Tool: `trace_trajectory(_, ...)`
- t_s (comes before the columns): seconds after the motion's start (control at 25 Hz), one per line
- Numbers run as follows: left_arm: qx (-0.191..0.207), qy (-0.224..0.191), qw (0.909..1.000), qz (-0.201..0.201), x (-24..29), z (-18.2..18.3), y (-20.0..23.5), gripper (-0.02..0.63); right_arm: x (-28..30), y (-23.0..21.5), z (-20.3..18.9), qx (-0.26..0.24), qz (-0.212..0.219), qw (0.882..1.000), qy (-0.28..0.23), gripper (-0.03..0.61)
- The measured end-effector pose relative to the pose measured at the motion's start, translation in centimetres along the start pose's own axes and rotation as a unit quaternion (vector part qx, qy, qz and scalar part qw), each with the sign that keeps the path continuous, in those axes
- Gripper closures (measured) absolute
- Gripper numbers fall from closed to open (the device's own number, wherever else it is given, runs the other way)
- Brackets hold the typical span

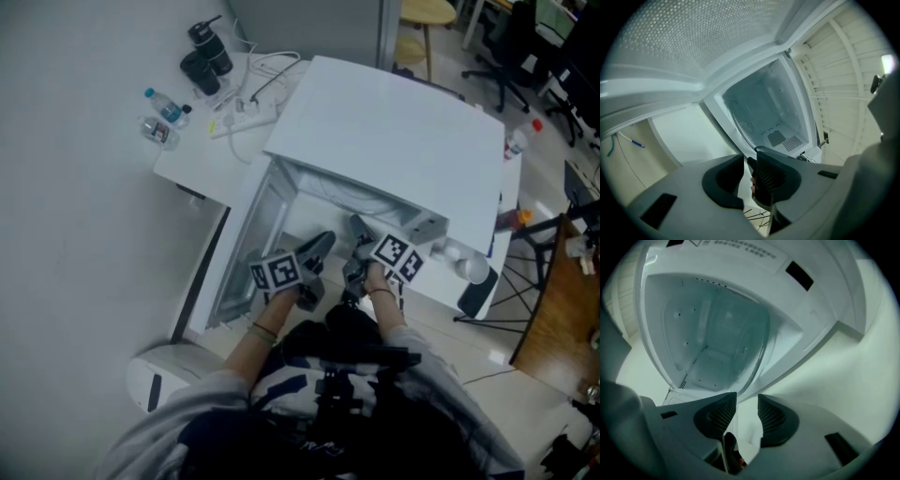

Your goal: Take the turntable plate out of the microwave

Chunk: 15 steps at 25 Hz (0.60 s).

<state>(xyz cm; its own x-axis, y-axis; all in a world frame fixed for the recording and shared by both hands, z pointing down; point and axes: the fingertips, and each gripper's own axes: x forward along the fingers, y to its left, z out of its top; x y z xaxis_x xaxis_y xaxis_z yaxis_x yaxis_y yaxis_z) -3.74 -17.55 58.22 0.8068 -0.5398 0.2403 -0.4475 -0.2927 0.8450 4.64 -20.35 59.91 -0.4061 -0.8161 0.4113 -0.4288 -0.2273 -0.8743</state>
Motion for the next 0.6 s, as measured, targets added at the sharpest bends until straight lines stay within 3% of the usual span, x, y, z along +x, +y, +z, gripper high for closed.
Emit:
trace_trajectory(0.16,-0.004,0.001,1.0,0.002,-0.3,-0.2,0.0,0.54,1.2,0.2,1.6,0.061,-0.013,0.998,-0.033,0.43)
trace_trajectory(0.32,-0.005,0.0,0.9999,0.009,-0.6,-0.1,0.5,0.54,1.6,-0.8,1.9,0.159,-0.031,0.985,-0.054,0.485)
trace_trajectory(0.44,-0.009,-0.001,0.9999,0.011,-0.8,-0.2,0.7,0.54,1.1,-0.2,2.2,0.153,-0.022,0.985,-0.072,0.536)
trace_trajectory(0.6,-0.014,-0.005,0.9998,0.01,-1.1,-0.2,0.7,0.54,0.1,0.8,2.8,0.119,0.004,0.989,-0.09,0.543)
